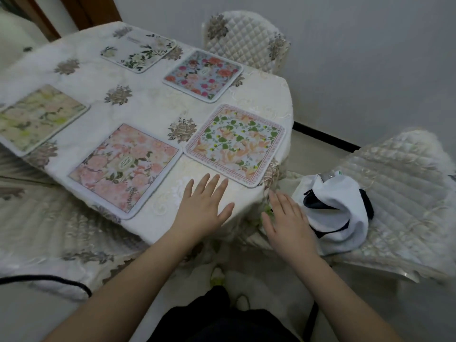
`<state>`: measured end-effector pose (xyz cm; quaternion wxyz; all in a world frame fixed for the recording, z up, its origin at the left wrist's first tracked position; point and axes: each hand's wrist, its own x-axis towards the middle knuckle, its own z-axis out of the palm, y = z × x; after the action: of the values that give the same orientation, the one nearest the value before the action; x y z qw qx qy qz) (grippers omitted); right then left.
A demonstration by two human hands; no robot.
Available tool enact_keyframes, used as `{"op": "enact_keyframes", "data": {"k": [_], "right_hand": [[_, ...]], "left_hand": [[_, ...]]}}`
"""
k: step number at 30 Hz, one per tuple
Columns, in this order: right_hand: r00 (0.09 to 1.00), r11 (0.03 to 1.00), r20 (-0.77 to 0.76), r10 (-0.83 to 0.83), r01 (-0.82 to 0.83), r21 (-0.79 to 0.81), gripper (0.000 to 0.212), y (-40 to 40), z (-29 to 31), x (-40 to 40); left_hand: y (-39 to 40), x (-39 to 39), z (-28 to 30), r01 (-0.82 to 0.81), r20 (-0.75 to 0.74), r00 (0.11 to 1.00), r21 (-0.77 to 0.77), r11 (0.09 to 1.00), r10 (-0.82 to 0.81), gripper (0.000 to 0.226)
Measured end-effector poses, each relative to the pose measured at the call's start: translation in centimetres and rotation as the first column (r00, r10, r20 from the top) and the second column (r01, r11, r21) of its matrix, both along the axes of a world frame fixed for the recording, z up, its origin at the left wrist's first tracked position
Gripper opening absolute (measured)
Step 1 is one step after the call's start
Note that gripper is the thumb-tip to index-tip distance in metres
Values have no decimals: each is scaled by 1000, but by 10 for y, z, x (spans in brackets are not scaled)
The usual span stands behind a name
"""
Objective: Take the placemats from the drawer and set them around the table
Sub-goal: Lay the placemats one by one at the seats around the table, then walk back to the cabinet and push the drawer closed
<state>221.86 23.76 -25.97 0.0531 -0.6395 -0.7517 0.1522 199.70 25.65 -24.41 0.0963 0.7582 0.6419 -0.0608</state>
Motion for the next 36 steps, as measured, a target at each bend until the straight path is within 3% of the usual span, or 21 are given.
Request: {"op": "enact_keyframes", "data": {"k": [6, 19, 32, 36], "right_hand": [[995, 995, -26, 100, -100, 9, 61, 9, 14, -29], [908, 907, -39, 417, -412, 91, 61, -21, 60, -202], [713, 706, -49, 699, -678, 206, 62, -153, 77, -453], [619, 604, -45, 784, -744, 286, 68, -184, 76, -511]], "left_hand": [[-29, -29, 24, -189, 65, 980, 22, 982, 187, 70], [-140, -165, 67, -468, 55, 882, 221, 856, 468, 70], [-341, -365, 71, -766, 63, 634, 186, 615, 771, 72], [-389, -405, 71, -832, 22, 533, 196, 519, 846, 86]]}}
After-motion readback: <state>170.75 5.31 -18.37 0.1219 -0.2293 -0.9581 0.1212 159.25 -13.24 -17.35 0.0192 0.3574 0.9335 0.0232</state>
